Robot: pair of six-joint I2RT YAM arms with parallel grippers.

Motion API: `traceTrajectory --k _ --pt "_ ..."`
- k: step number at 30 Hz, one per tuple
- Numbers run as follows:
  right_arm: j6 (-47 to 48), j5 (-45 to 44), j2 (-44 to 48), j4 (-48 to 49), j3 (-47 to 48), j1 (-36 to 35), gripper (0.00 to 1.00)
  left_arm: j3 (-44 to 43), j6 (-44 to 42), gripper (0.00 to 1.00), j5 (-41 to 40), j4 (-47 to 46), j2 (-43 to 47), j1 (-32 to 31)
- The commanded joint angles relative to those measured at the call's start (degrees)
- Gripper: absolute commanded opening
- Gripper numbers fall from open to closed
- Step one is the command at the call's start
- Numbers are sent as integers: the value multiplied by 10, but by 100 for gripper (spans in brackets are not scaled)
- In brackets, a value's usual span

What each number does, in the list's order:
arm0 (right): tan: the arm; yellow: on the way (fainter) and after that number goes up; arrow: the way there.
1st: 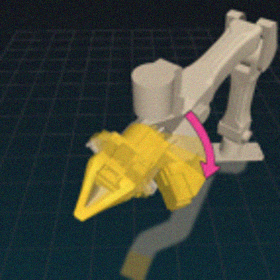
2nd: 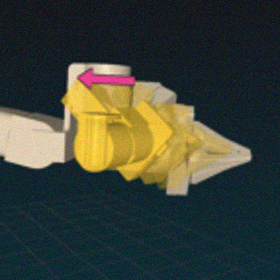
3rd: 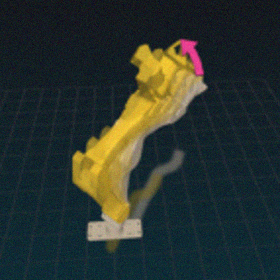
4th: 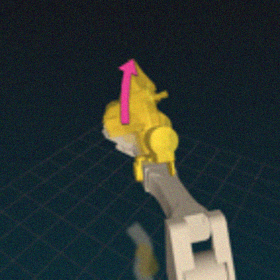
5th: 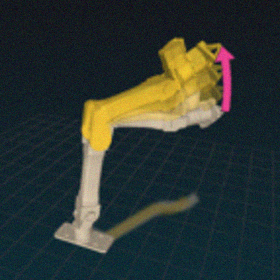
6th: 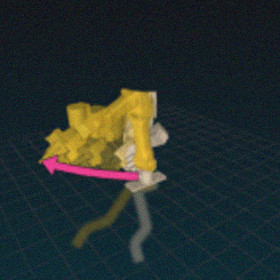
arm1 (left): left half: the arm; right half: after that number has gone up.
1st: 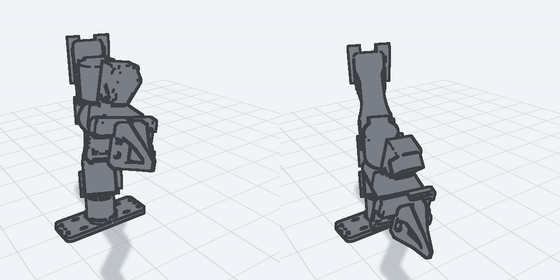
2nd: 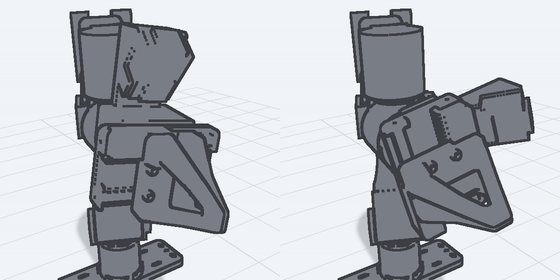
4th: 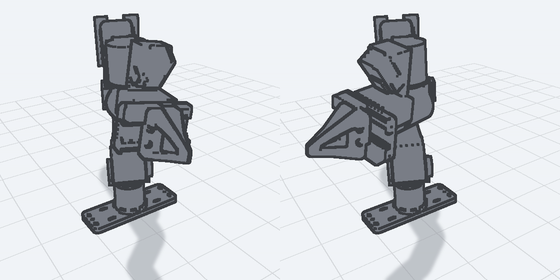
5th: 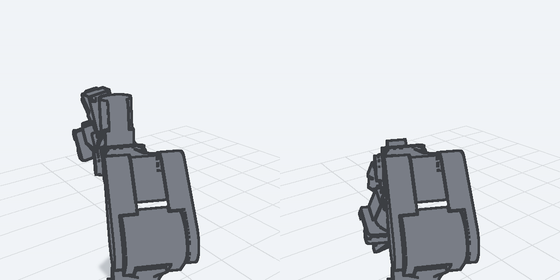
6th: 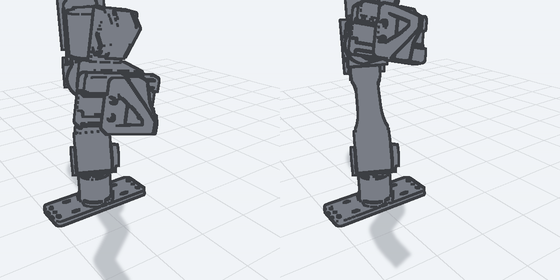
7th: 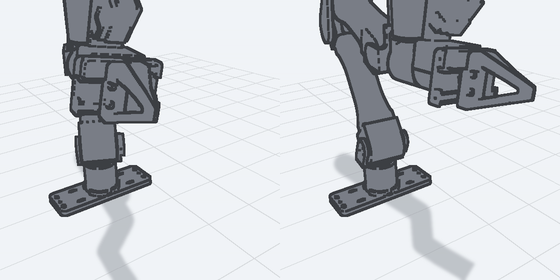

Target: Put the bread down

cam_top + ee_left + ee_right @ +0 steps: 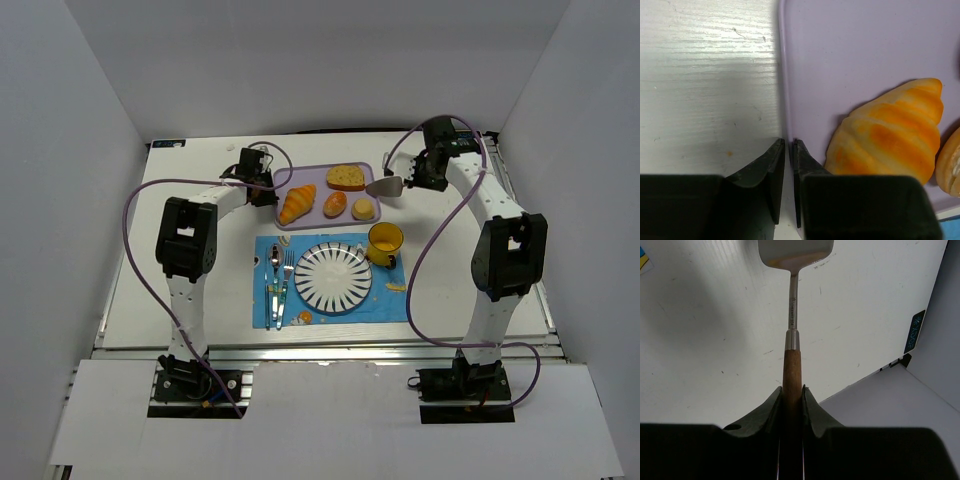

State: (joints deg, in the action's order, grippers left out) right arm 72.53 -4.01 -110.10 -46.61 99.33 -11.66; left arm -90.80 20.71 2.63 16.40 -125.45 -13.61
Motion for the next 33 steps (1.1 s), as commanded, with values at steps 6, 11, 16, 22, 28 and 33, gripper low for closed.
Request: traceTrajectory --k 6,11,16,22,28,33 --pt "140 -19 0 -34 37 -3 0 -17 -18 22 -5 30 -9 0" --pt "161 -35 2 -55 43 0 0 -15 -17 21 -7 28 -7 0" --pt "192 -42 10 -87 46 4 0 -11 -16 21 -7 26 -6 0" --pt "214 -49 11 -124 47 5 0 -9 -17 21 -6 22 -3 0" --pt "229 -56 13 -148 74 7 0 -10 -15 21 -5 18 -2 0" --pt "251 -47 21 -168 75 4 0 -10 -11 21 -2 12 -2 0"
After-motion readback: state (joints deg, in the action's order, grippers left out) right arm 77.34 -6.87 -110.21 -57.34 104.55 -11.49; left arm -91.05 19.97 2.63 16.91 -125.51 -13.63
